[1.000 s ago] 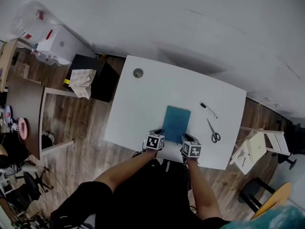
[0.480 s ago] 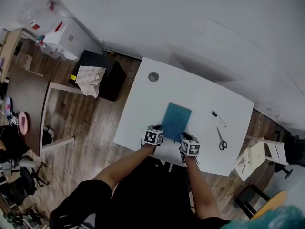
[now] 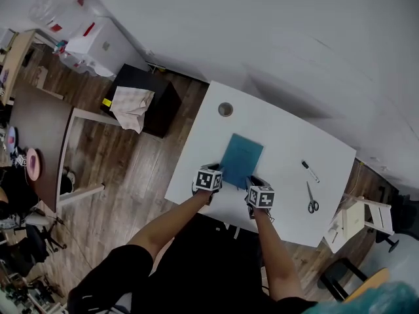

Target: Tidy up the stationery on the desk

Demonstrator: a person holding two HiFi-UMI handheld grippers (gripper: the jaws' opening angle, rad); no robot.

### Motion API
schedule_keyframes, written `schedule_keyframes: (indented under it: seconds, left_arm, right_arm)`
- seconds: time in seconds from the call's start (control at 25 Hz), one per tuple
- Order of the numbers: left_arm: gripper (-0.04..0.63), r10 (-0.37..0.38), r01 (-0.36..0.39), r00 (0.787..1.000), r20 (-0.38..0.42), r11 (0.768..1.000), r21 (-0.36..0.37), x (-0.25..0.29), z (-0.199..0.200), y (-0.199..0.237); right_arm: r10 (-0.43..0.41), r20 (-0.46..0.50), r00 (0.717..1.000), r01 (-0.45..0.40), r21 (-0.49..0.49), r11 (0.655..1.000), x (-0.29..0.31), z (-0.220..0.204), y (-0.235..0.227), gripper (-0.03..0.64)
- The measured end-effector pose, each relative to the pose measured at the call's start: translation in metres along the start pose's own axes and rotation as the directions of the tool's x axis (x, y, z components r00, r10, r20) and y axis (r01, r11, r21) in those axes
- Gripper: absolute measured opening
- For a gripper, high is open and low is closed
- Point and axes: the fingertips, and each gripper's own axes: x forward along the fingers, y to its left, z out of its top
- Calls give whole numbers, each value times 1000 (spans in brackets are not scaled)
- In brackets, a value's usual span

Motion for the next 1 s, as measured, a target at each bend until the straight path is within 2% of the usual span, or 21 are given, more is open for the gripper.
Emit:
schedule_keyframes:
  seconds: [0.24,0.64,1.0]
  left_arm:
    - [106,19,-19,1000,4,999,50,-1,25,20]
    - [106,7,-7,1000,4,999,37,5,56,33]
    - [112,-20,20,1000,-8,1000,20,11,63,31]
  right_arm:
    - [-7,0,1000,7,26,1000,21,24,9,87]
    - [-25,0,1000,25,33,999,35,57,6,87]
    - [0,-38,999,1,39,999,45,61,-6,87]
